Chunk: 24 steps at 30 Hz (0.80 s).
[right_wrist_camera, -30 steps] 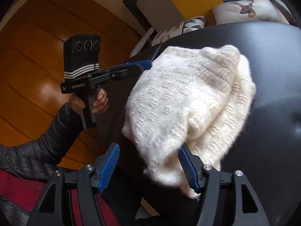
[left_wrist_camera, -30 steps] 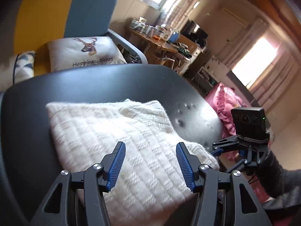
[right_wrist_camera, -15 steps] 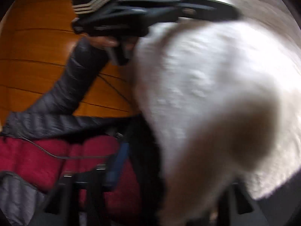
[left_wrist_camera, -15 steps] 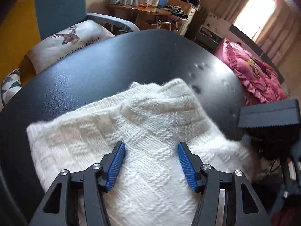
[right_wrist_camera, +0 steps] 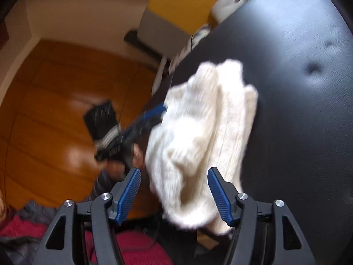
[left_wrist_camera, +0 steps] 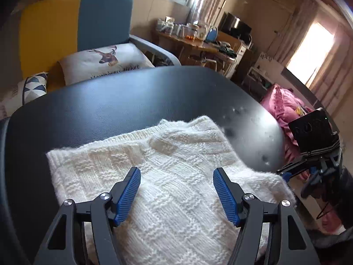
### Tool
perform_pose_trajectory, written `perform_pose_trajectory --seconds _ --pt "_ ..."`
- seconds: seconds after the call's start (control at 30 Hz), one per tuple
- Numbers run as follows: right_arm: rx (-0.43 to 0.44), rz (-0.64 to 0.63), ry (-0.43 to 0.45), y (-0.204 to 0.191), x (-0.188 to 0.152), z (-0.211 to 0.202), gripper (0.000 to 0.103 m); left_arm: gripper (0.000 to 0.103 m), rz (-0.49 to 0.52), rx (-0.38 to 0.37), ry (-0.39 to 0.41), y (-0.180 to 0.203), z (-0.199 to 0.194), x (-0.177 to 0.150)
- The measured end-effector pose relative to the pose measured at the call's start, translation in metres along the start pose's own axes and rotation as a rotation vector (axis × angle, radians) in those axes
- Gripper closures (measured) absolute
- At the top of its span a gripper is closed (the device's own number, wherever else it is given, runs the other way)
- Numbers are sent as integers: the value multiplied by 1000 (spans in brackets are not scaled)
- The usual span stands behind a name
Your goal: Fold clothes
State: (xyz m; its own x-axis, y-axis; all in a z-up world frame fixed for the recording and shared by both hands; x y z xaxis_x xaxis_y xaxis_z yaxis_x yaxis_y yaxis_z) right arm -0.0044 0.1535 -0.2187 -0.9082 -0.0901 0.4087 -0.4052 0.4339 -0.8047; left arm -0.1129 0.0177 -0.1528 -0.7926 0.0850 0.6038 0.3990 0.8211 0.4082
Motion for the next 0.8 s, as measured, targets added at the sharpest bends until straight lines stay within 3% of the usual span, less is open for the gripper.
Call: perform_pose_trajectory --seconds 0.1,0.17,0.27,0.3,0.33,0.4,0.53,0.63,0.8 --pt "-20 43 52 9 7 7 38 34 -39 7 72 2 -17 -11" --pt "-44 76 30 21 17 23 38 34 -29 16 102 8 -25 -23" --pt "-73 46 40 26 35 40 39 34 7 7 120 21 -32 -38" --pt "-109 -21 35 24 45 43 44 34 20 1 118 26 -32 -42" --pt "-161 -78 15 21 47 46 61 34 33 1 118 29 -33 -45" --pt "-265 -192 -24 15 51 52 78 34 58 8 120 34 -33 -50" --pt "-517 -450 -66 -18 58 53 87 34 63 4 133 35 -36 -48" --pt "-779 -664 -213 4 63 57 87 33 81 -9 111 35 -34 -53" --pt "-736 -561 -162 39 58 42 85 32 205 44 55 40 -12 -77"
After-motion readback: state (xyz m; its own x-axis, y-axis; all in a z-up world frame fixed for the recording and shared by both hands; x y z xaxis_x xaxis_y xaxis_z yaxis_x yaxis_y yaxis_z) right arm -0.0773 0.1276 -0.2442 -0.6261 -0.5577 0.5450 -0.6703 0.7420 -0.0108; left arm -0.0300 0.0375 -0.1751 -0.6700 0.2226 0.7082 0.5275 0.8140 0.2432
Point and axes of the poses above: each gripper's, at about its wrist camera, not at the fingertips, and z roughly the way its jaws point, y to its right, x to its top, the point moved 9 cm from there along z, roughly the way its jaws point, and after that the axes turned 9 degrees about -z, right-handed, at the moved point
